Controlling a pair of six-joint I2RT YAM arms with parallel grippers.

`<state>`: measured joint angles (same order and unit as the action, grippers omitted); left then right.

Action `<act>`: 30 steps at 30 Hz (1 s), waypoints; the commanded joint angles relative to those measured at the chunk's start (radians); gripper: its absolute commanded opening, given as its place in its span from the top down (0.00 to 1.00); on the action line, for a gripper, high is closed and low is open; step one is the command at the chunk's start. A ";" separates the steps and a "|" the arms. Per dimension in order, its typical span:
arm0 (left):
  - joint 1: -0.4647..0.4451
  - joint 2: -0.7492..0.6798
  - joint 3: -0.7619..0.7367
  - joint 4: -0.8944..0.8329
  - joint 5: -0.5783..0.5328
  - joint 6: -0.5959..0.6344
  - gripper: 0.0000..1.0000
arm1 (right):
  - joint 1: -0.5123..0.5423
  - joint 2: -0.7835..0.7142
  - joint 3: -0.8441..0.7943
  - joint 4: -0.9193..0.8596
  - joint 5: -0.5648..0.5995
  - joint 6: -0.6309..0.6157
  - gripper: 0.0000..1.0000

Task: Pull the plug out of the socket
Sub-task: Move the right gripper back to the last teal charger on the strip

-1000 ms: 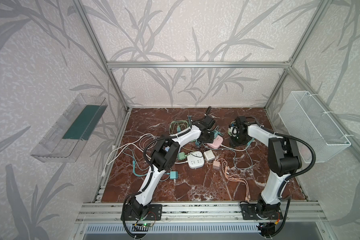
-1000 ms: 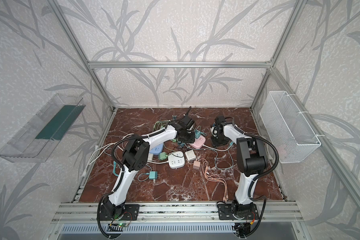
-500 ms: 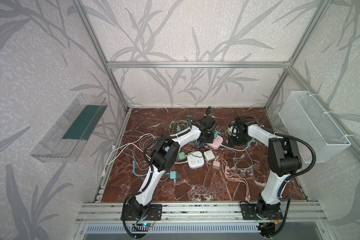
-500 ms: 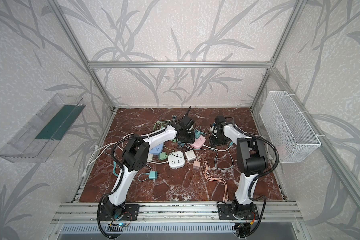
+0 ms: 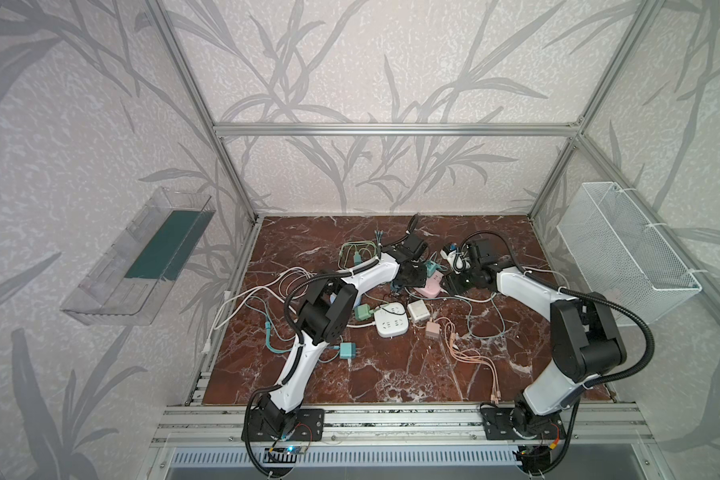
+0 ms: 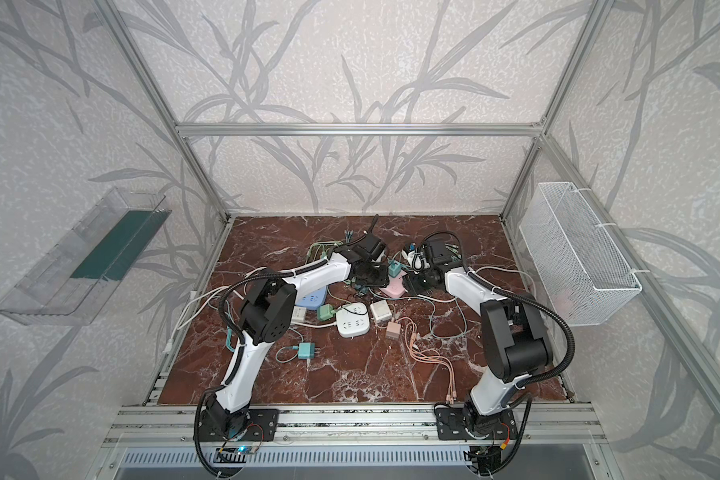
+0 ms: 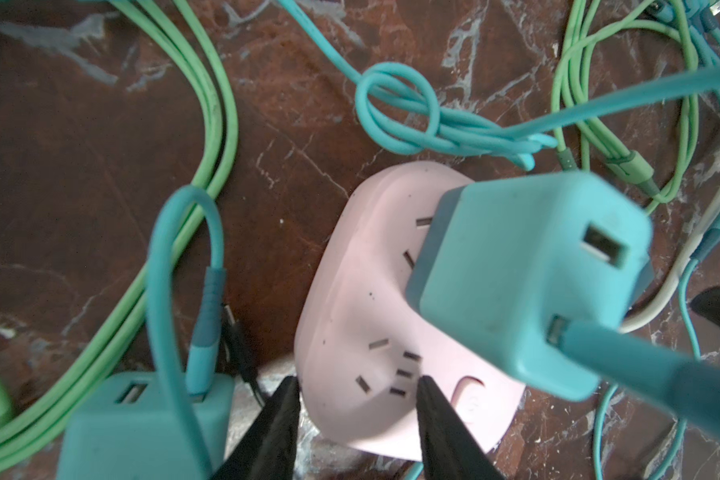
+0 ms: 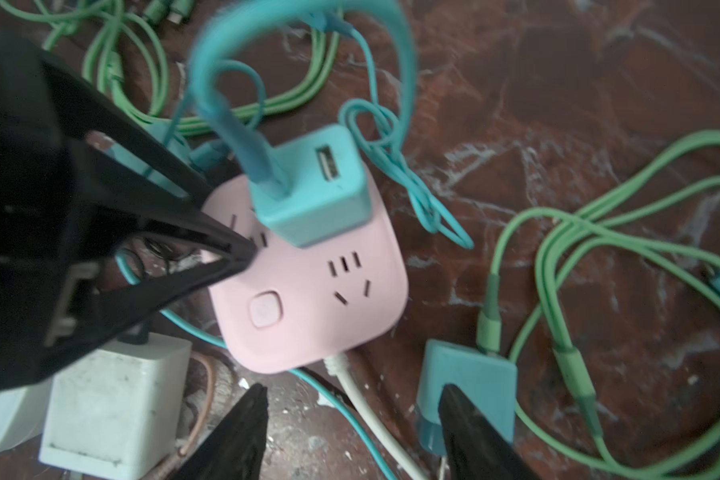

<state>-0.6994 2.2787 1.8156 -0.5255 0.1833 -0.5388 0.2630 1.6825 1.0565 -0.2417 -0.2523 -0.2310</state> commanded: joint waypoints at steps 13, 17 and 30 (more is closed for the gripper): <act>0.014 -0.008 -0.089 -0.043 0.040 -0.036 0.54 | 0.038 0.150 0.108 0.127 -0.040 -0.131 0.33; 0.016 -0.005 -0.089 -0.042 0.044 -0.036 0.54 | 0.038 0.173 0.131 0.133 -0.051 -0.133 0.34; 0.027 -0.009 -0.097 -0.034 0.058 -0.044 0.54 | 0.041 0.245 0.213 0.039 -0.061 -0.188 0.41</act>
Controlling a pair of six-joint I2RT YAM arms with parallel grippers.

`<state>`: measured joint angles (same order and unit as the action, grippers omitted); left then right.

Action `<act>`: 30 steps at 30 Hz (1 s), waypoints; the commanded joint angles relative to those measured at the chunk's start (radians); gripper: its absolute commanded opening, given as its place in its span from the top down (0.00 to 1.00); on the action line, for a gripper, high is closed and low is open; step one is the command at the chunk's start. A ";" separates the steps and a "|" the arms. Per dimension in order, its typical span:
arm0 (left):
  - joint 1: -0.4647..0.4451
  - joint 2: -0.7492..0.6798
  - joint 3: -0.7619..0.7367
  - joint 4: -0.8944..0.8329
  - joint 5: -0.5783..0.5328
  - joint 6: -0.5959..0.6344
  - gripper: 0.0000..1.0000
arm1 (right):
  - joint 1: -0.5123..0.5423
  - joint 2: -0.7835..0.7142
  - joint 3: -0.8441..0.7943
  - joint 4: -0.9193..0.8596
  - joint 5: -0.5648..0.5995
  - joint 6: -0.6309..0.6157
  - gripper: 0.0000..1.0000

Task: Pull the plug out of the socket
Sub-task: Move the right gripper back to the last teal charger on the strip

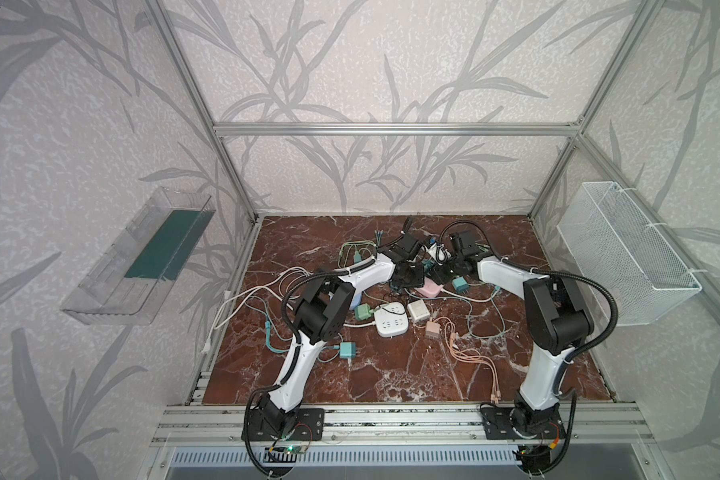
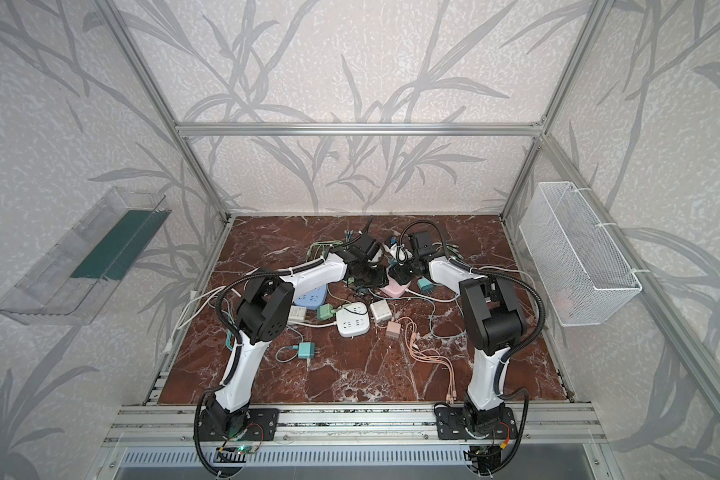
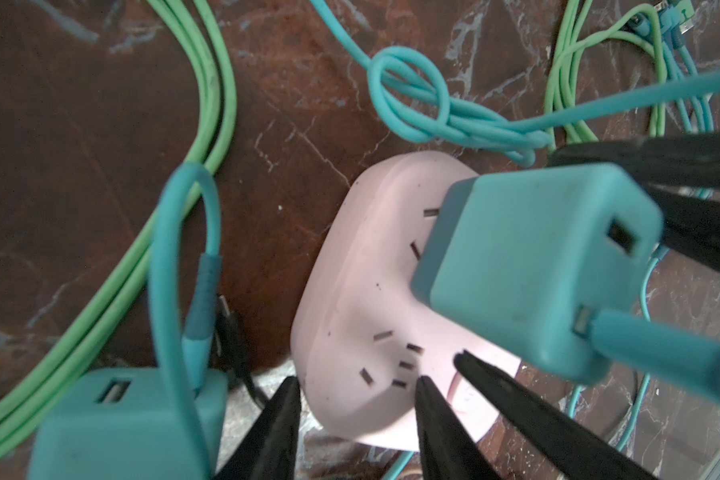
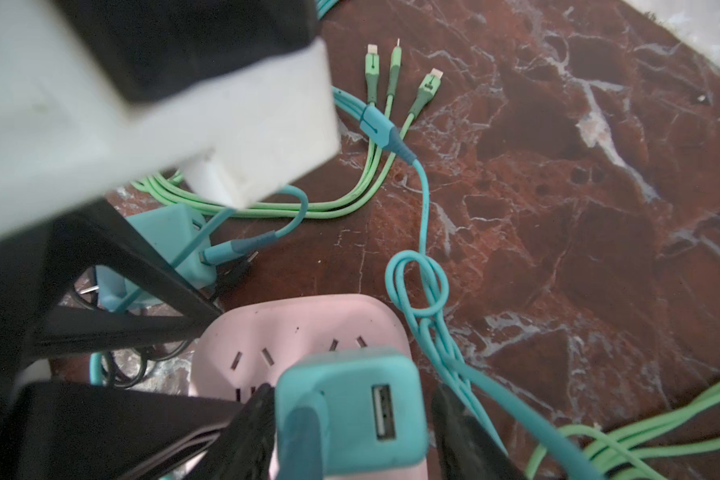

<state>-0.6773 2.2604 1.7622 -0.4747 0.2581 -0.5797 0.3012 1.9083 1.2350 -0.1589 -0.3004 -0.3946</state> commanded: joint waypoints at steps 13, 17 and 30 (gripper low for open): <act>0.011 0.004 -0.055 -0.067 -0.006 -0.013 0.54 | 0.021 0.069 0.113 -0.164 0.045 -0.085 0.45; 0.013 0.005 -0.056 -0.067 -0.006 -0.014 0.54 | 0.027 0.070 0.116 -0.172 0.051 -0.089 0.46; 0.017 0.022 -0.042 -0.069 0.023 -0.031 0.55 | 0.042 0.009 0.089 -0.135 0.037 -0.064 0.64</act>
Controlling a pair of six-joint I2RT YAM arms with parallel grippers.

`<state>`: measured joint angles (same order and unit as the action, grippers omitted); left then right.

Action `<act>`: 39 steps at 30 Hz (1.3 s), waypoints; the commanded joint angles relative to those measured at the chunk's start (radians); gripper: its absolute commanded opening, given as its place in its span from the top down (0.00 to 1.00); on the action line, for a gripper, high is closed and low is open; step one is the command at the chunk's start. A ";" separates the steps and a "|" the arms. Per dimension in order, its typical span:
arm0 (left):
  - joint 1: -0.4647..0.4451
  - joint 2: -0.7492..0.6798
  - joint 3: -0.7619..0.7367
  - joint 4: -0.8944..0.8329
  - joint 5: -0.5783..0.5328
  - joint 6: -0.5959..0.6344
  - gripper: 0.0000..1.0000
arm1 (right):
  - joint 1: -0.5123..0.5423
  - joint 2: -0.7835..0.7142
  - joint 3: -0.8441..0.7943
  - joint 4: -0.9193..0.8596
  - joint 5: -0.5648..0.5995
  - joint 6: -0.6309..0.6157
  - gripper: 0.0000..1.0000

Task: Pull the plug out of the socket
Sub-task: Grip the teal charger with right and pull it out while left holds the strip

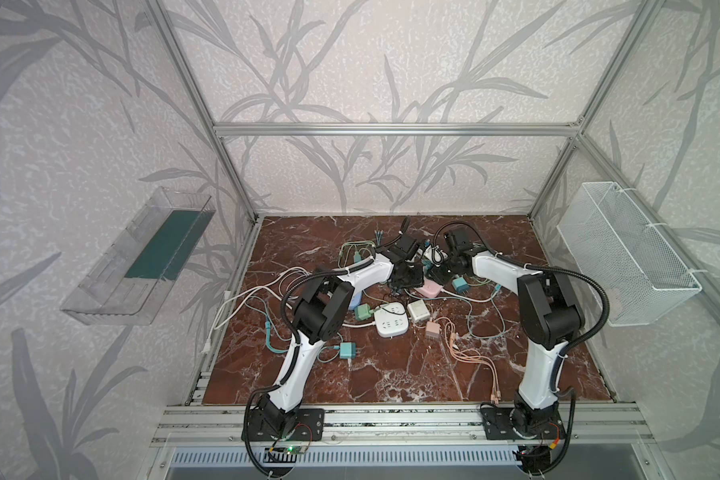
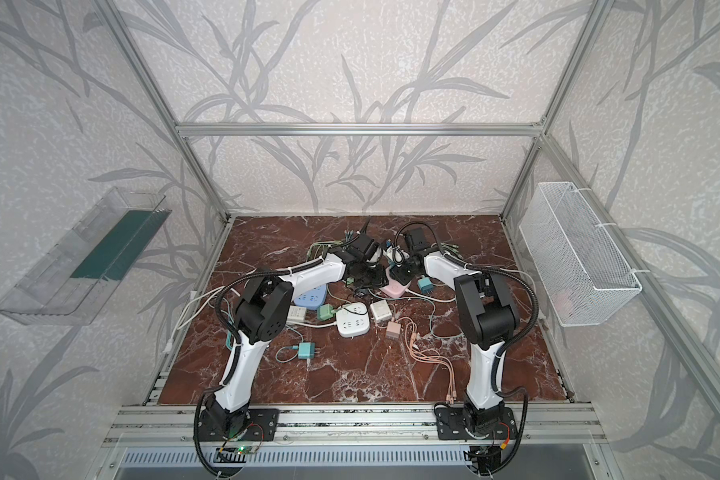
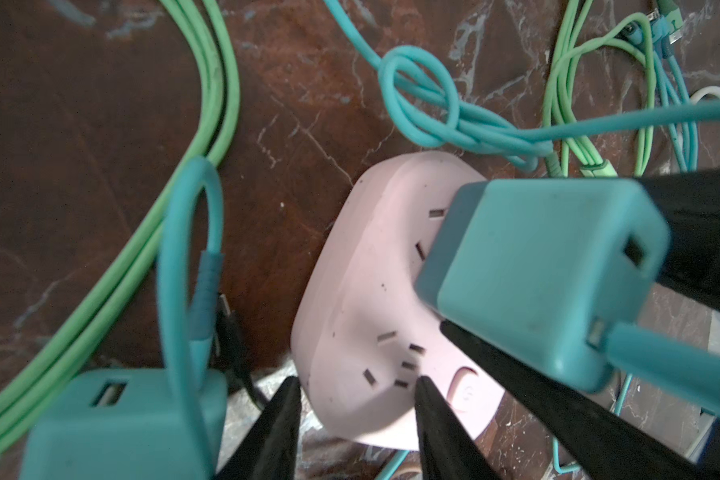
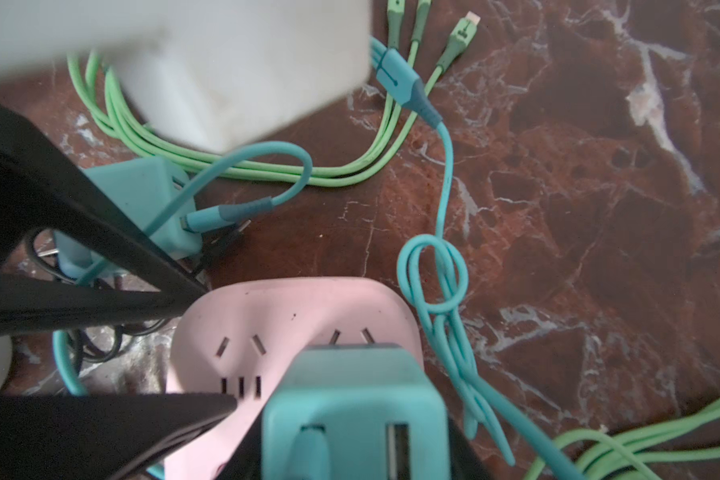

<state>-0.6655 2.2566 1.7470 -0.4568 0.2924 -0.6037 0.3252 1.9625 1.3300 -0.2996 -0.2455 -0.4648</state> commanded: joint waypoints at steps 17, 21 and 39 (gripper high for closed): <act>0.008 0.062 0.004 -0.124 -0.002 -0.011 0.55 | 0.038 -0.135 -0.129 0.176 -0.002 0.040 0.80; 0.009 0.075 0.025 -0.136 0.002 -0.011 0.55 | 0.041 -0.162 -0.160 0.211 0.011 0.039 0.81; 0.009 0.106 0.063 -0.173 -0.022 -0.014 0.55 | 0.055 -0.197 -0.221 0.284 -0.013 0.049 0.84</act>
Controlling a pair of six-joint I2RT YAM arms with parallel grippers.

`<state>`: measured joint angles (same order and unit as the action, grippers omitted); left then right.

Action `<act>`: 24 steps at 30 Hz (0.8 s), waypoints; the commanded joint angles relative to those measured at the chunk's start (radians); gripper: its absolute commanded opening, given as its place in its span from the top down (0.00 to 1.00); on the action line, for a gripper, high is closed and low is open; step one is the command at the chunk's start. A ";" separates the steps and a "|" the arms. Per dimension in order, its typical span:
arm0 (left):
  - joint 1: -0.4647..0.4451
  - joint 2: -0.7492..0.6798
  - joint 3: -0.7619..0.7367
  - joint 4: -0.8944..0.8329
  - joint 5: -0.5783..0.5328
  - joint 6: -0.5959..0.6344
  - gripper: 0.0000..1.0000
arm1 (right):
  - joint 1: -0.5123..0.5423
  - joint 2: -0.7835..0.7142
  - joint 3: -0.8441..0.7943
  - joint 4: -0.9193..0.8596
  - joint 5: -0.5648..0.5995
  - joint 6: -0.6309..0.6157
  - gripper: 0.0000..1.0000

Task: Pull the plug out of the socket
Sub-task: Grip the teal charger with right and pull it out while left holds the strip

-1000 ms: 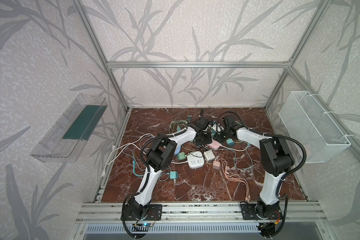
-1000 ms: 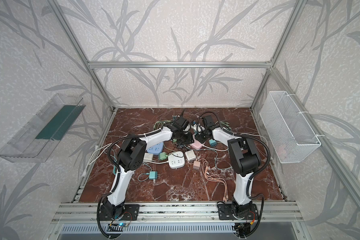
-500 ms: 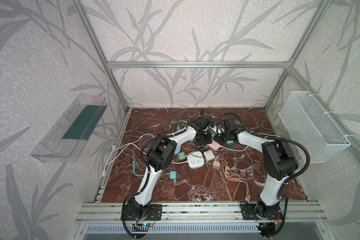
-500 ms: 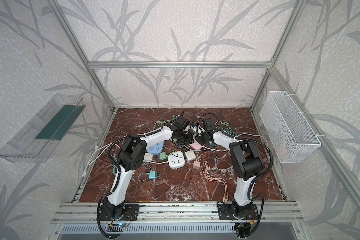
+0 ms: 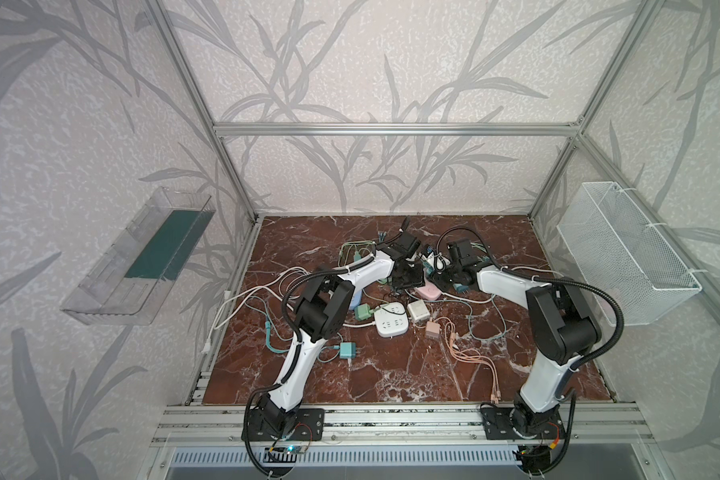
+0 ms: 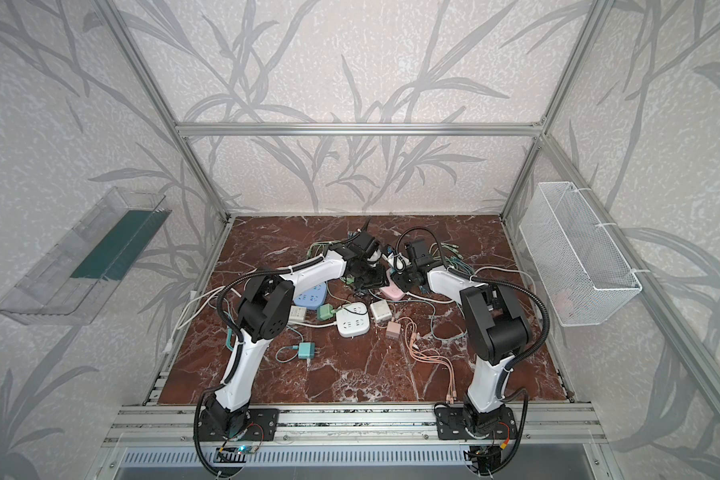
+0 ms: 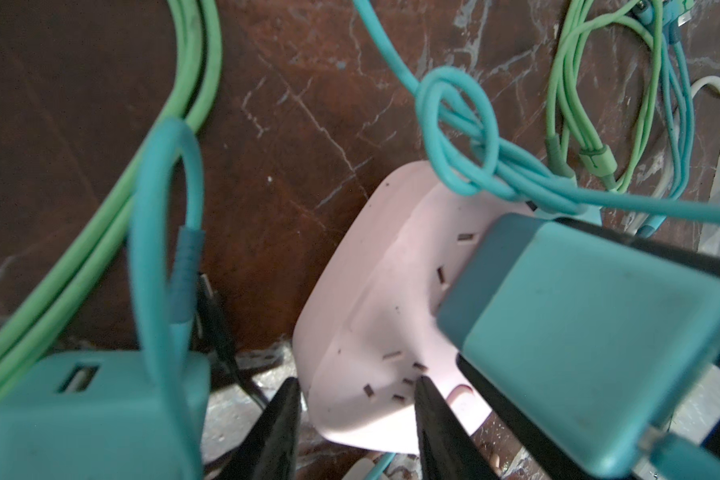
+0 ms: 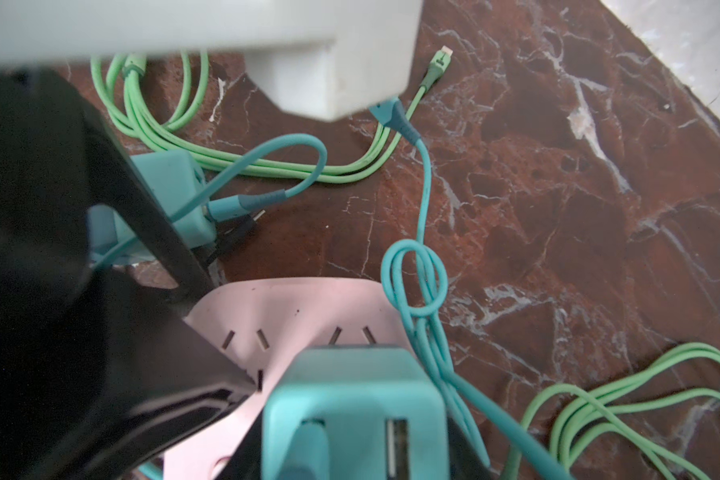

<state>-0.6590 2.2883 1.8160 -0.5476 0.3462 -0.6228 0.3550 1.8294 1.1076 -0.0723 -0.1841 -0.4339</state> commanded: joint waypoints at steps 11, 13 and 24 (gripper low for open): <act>0.001 0.090 0.009 -0.113 -0.115 0.006 0.55 | 0.025 -0.072 0.015 0.066 -0.089 0.032 0.84; -0.001 0.096 0.012 -0.117 -0.115 0.006 0.55 | 0.024 -0.078 0.012 0.072 -0.101 0.036 0.84; -0.003 0.116 0.039 -0.144 -0.126 0.001 0.56 | -0.017 -0.089 -0.006 0.118 -0.165 0.151 0.84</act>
<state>-0.6598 2.3135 1.8790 -0.6128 0.3153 -0.6224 0.3454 1.8191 1.0916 -0.0528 -0.2012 -0.3744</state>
